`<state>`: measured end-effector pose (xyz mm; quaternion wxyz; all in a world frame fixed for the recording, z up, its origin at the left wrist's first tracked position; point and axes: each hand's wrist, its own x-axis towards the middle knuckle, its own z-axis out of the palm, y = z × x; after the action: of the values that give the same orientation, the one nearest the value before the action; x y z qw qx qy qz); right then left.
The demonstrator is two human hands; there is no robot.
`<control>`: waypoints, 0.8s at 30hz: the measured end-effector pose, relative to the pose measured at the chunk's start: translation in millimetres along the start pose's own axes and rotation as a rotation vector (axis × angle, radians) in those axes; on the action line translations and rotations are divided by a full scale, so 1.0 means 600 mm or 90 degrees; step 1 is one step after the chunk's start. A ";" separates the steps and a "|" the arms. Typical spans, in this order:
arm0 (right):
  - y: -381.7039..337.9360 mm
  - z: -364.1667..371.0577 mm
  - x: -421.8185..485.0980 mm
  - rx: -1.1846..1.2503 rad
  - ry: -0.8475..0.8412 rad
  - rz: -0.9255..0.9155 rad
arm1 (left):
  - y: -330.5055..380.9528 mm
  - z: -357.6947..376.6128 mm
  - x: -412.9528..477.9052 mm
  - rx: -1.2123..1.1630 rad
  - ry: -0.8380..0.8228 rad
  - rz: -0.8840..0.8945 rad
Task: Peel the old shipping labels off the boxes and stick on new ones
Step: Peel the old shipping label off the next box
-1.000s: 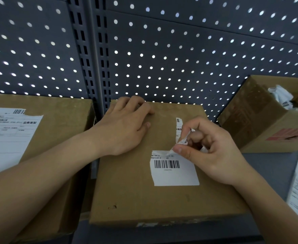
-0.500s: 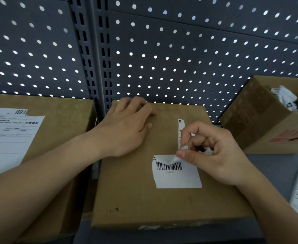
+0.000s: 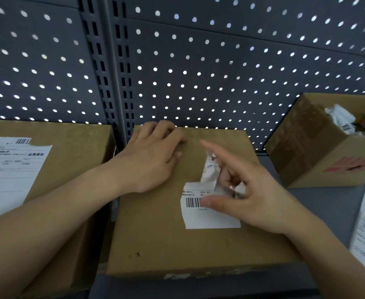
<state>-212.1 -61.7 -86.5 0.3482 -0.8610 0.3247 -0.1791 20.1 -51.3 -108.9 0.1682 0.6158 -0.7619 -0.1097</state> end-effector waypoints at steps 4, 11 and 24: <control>-0.025 0.009 -0.001 -0.355 -0.080 -0.019 | 0.004 0.000 -0.001 0.001 -0.002 -0.004; -0.012 0.017 0.000 -0.391 0.072 -0.073 | 0.013 0.005 -0.001 0.020 -0.018 -0.029; -0.023 0.023 -0.032 -0.357 0.127 -0.048 | 0.020 0.009 -0.005 0.043 -0.021 -0.030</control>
<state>-212.9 -34.4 -87.6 0.0562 -0.9133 0.3617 -0.1786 8.0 -45.8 -109.8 0.1320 0.6372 -0.7529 -0.0978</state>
